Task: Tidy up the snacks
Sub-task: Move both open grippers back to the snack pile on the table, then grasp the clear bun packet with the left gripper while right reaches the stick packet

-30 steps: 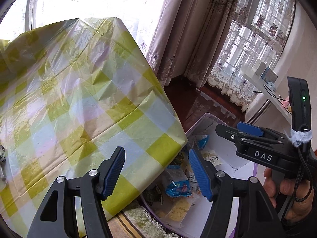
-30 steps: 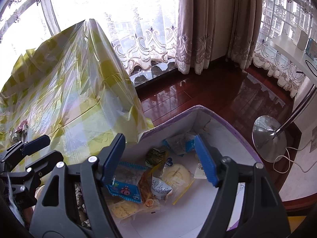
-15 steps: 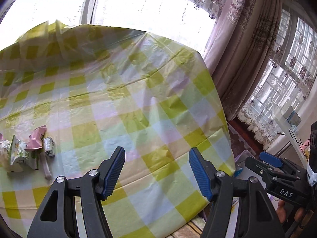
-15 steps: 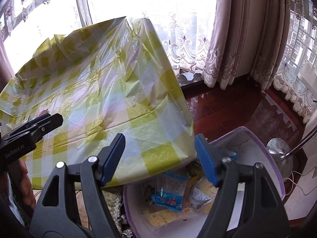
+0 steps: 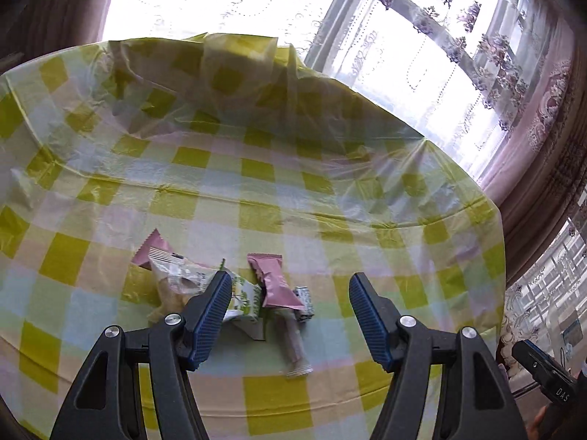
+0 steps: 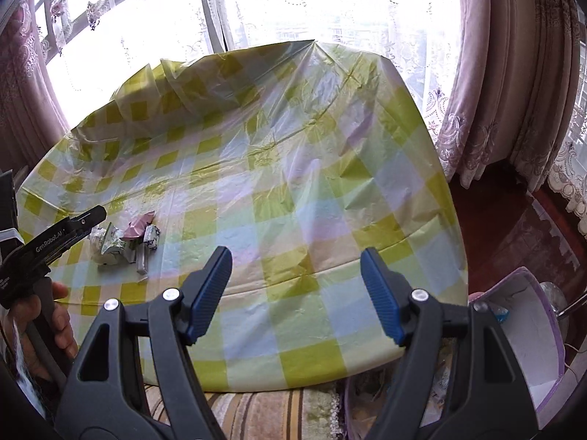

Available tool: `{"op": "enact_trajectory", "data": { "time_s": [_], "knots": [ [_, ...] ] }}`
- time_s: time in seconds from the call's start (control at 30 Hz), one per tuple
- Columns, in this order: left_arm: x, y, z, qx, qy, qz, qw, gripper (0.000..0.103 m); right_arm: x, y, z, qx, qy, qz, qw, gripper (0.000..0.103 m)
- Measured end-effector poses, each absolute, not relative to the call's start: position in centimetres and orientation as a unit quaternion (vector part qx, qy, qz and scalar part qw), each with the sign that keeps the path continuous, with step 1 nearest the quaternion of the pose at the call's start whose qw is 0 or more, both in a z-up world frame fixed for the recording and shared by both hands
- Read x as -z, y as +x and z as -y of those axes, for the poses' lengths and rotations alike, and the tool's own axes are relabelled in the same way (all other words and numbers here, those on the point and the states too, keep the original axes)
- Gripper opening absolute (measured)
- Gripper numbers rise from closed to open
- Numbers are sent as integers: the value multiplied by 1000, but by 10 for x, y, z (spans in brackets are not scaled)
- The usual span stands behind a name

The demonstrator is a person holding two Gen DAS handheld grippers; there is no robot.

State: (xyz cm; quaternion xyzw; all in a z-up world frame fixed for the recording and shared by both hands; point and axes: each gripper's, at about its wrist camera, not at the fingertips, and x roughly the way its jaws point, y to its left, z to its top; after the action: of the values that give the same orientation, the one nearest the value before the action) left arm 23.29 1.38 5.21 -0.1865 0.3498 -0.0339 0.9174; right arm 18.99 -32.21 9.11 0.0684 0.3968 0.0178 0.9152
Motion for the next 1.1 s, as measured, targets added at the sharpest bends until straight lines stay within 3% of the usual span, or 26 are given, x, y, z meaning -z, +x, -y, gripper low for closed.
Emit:
{"op": "enact_trajectory", "data": {
  "time_s": [0.13,0.43,0.9,0.97,1.1],
  "knots": [
    [-42,230,-60,5,-234,-349,907,53,-96,200,293,-36,63,-392,917,75],
    [-8,229,-106,10,-309,-367,877,37,-94,220,232,-76,49,-398,913,75],
    [17,246,-89,65,-295,-402,864,37,-50,240,141,-125,6,-438,890,75],
    [18,249,-87,71,-290,-403,865,39,-40,242,133,-130,-1,-446,885,75],
    [22,253,-81,70,-272,-413,866,53,-25,246,122,-134,-12,-461,877,75]
  ]
}}
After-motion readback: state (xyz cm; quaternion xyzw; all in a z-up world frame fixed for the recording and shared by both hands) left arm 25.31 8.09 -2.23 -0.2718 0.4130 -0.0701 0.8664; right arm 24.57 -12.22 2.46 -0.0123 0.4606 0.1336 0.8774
